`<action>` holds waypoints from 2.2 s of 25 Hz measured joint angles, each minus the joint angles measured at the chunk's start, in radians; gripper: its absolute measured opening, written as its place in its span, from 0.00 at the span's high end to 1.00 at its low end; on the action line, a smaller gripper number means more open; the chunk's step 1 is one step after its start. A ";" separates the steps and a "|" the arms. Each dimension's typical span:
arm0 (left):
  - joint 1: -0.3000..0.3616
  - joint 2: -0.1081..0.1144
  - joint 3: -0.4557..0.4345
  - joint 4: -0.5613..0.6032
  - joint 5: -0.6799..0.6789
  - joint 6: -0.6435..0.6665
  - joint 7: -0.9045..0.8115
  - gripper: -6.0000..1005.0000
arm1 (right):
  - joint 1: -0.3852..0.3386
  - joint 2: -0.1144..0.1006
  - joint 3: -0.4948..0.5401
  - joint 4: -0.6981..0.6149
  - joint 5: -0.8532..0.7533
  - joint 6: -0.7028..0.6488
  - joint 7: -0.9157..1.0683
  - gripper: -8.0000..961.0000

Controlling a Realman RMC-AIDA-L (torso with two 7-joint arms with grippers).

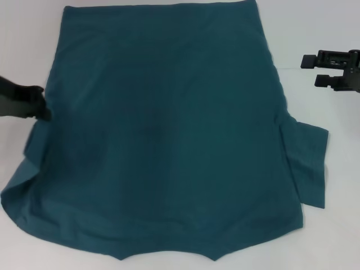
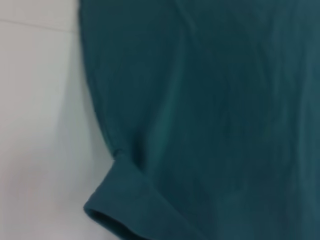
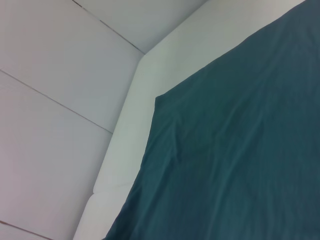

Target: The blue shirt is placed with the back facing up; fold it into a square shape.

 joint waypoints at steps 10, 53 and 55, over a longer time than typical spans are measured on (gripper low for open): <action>-0.084 -0.016 0.002 -0.148 -0.009 -0.089 -0.008 1.00 | -0.002 0.000 -0.003 0.008 -0.005 -0.001 -0.009 0.07; 0.361 -0.190 0.001 0.076 -0.590 0.117 0.848 0.19 | -0.099 -0.064 0.003 -0.068 -0.161 -0.171 -0.128 0.07; 0.358 -0.196 -0.008 0.076 -0.594 0.095 0.823 0.19 | -0.112 -0.073 0.007 -0.068 -0.205 -0.171 -0.060 0.07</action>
